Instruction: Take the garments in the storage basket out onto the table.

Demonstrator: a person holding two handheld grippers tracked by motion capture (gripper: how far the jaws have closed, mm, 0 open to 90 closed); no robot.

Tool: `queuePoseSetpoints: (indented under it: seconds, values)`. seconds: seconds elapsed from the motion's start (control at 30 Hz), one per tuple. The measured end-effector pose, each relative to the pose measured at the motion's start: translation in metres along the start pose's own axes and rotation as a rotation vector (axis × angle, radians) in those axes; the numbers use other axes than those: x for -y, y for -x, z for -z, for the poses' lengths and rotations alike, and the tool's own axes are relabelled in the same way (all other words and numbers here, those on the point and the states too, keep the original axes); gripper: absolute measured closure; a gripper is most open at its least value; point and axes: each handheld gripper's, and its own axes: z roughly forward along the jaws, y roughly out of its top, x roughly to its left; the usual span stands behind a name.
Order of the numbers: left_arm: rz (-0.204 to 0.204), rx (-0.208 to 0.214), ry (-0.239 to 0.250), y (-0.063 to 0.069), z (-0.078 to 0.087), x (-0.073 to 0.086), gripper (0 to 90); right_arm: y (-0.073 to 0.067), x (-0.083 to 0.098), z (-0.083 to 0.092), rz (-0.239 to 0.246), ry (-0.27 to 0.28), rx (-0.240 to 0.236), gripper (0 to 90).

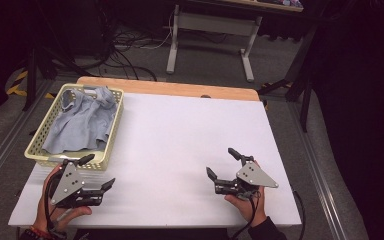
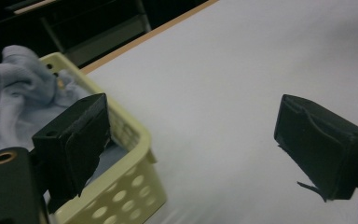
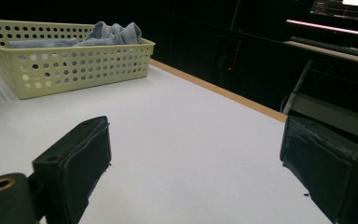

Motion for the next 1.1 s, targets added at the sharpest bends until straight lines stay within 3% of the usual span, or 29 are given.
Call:
queuePoseSetpoints:
  seconds: [0.07,0.13,0.3,0.33,0.37,0.4,0.47,0.57,0.6,0.63,0.67,0.77,0.8,0.87,0.93,0.97,1.03,1.1]
  values:
    - [0.010,-0.039,-0.019,-0.006,0.003,-0.003,11.9,-0.001,0.000,-0.003,0.005,0.001,-0.013,9.4]
    - [0.057,-0.082,-0.042,-0.020,0.007,-0.010,12.1,-0.002,0.000,-0.007,0.000,-0.007,-0.026,9.4]
    - [0.054,-0.162,-0.109,-0.061,0.007,-0.037,12.9,-0.003,0.002,-0.015,-0.002,-0.028,-0.048,9.4]
    - [0.054,-0.162,-0.109,-0.061,0.007,-0.037,12.9,-0.003,0.002,-0.015,-0.002,-0.028,-0.048,9.4]
    - [0.063,-0.163,-0.121,-0.071,0.003,-0.042,12.8,-0.003,0.003,-0.017,-0.004,-0.035,-0.056,9.4]
    - [0.073,-0.159,-0.173,-0.088,-0.008,-0.049,12.5,-0.003,0.003,-0.017,-0.007,-0.036,-0.060,9.4]
    - [0.097,-0.146,-0.236,-0.109,-0.027,-0.052,12.3,-0.003,0.004,-0.018,-0.008,-0.039,-0.061,9.4]
    - [0.138,-0.128,-0.350,-0.133,-0.057,-0.049,11.5,-0.002,0.005,-0.017,-0.016,-0.045,-0.064,9.4]
    - [0.153,-0.125,-0.388,-0.139,-0.067,-0.046,11.6,-0.001,0.006,-0.017,-0.018,-0.047,-0.063,9.4]
    - [0.153,-0.125,-0.388,-0.139,-0.067,-0.046,11.6,-0.001,0.006,-0.017,-0.018,-0.047,-0.063,9.4]
    - [0.190,-0.126,-0.479,-0.151,-0.087,-0.040,11.7,0.000,0.007,-0.017,-0.027,-0.053,-0.065,9.4]
    - [0.155,-0.181,-0.588,-0.162,-0.111,-0.030,13.6,0.000,0.009,-0.016,-0.033,-0.061,-0.068,9.4]
    - [0.177,-0.169,-0.638,-0.166,-0.121,-0.024,14.2,0.000,0.010,-0.016,-0.035,-0.063,-0.071,9.4]
    - [0.224,-0.156,-0.683,-0.174,-0.132,-0.017,14.6,0.000,0.011,-0.016,-0.037,-0.069,-0.074,9.4]
    - [0.240,-0.164,-0.712,-0.178,-0.140,-0.012,20.5,0.001,0.012,-0.016,-0.042,-0.074,-0.078,9.4]
    - [0.240,-0.164,-0.712,-0.178,-0.140,-0.012,21.8,0.001,0.012,-0.016,-0.044,-0.076,-0.079,9.4]
    - [0.306,-0.146,-0.732,-0.183,-0.149,-0.004,22.4,0.001,0.013,-0.017,-0.048,-0.077,-0.084,9.4]
    - [0.316,-0.134,-0.747,-0.184,-0.151,-0.001,25.0,0.001,0.013,-0.017,-0.051,-0.080,-0.087,9.5]
